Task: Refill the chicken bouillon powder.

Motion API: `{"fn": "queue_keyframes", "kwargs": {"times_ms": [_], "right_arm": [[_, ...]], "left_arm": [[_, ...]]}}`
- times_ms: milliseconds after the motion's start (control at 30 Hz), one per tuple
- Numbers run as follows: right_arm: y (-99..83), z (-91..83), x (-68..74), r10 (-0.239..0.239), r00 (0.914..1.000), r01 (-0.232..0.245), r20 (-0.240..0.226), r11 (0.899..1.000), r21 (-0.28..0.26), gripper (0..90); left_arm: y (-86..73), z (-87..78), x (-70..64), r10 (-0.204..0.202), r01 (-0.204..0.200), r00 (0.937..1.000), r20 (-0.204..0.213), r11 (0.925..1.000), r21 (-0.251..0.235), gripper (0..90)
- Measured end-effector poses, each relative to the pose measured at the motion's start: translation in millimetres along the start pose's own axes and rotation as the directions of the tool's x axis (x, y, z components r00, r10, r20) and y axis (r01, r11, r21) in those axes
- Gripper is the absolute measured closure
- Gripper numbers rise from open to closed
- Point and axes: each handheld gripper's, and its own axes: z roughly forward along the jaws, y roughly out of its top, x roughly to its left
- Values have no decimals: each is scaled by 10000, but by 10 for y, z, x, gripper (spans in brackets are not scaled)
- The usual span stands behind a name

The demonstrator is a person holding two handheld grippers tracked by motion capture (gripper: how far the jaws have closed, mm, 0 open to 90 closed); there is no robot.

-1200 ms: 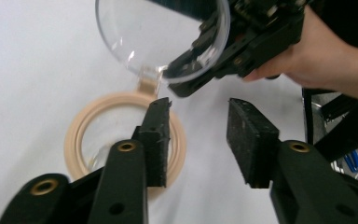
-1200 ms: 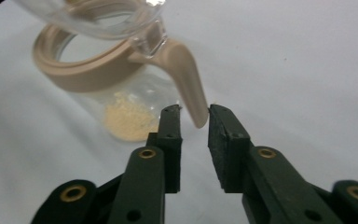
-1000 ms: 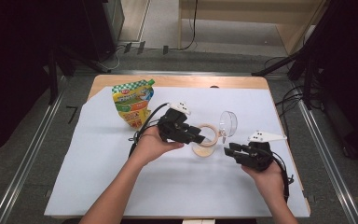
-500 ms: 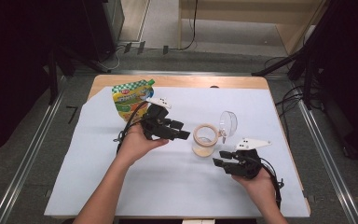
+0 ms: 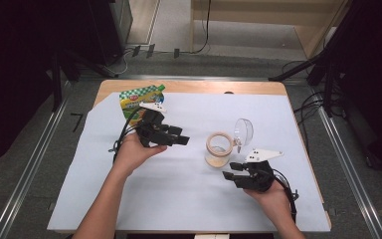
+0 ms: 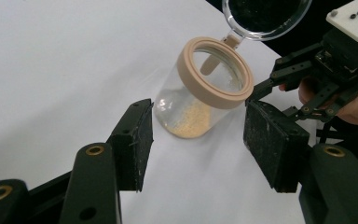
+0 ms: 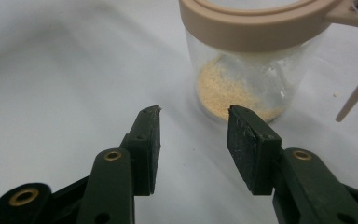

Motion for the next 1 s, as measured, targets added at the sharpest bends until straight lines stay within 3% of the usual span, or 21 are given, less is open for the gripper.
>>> {"fn": "queue_keyframes", "kwargs": {"times_ms": [300,333,533,700,733,1000], "right_arm": [[14,64,85,-198,9985,195,-514,9998,-60,542],[16,82,105,-272,9977,269,-616,9996,-60,538],[23,123,142,-392,9964,391,-755,9992,-30,515],[47,153,170,-487,9945,482,-926,9988,-72,504],[54,172,182,-539,9941,541,-946,9985,-4,504],[76,241,217,-752,9913,768,-1077,9970,110,504]], "left_arm": [[-81,-235,165,-393,379,9968,-700,9990,-218,440],[-93,-291,193,-421,409,9944,-972,9991,-145,439],[-132,-401,248,-516,494,9878,-1473,9986,-191,432],[-182,-533,306,-732,677,9831,-1680,9970,-385,431],[-206,-586,324,-813,749,9787,-1887,9963,-411,432],[-324,-779,425,-1040,945,9688,-2248,9941,-529,440]]}}
